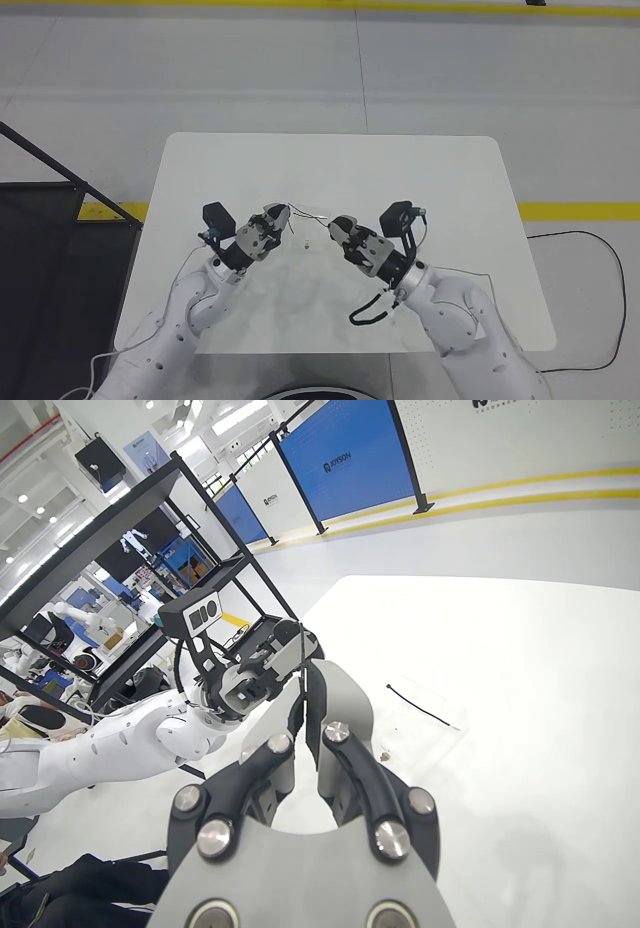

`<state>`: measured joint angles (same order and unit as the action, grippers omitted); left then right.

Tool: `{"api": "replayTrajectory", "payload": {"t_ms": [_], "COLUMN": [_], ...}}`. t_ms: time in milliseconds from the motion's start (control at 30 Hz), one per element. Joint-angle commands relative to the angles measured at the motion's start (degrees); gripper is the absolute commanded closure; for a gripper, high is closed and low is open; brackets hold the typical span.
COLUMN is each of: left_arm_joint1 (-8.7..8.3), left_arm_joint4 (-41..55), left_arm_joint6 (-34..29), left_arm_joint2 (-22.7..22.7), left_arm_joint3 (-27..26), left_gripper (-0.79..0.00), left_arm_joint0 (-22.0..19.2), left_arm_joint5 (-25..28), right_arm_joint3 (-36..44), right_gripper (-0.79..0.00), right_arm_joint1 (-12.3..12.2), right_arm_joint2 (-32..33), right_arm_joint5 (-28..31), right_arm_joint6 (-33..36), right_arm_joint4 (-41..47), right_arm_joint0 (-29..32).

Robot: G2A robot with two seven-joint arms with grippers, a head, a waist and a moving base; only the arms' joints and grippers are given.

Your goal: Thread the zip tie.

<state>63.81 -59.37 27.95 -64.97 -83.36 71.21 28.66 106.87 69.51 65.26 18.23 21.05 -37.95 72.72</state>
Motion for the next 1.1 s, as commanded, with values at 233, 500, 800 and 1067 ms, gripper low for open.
{"api": "replayTrajectory", "payload": {"t_ms": [233, 500, 800, 1067], "left_arm_joint1": [0.43, 0.43, 0.43, 0.43], "left_arm_joint4": [0.01, 0.01, 0.01, 0.01], "left_arm_joint6": [-0.37, -0.37, -0.37, -0.37], "left_arm_joint2": [-0.31, -0.31, -0.31, -0.31], "left_arm_joint3": [0.09, 0.09, 0.09, 0.09], "left_gripper": [0.0, 0.0, 0.0, 0.0], "left_arm_joint0": [0.06, 0.06, 0.06, 0.06], "left_arm_joint5": [-0.09, -0.09, -0.09, -0.09], "right_arm_joint3": [-0.51, -0.4, -0.19, -0.27], "right_gripper": [0.0, 0.0, 0.0, 0.0], "right_arm_joint1": [0.15, 0.18, 0.14, 0.24], "right_arm_joint2": [-0.6, -0.68, -0.52, -0.75], "right_arm_joint5": [-0.51, -0.2, 0.21, -0.32], "right_arm_joint6": [0.44, 0.25, 0.01, 0.23], "right_arm_joint4": [0.0, -0.13, -0.45, -0.41], "right_arm_joint0": [-0.73, -0.64, -0.18, -0.61]}}
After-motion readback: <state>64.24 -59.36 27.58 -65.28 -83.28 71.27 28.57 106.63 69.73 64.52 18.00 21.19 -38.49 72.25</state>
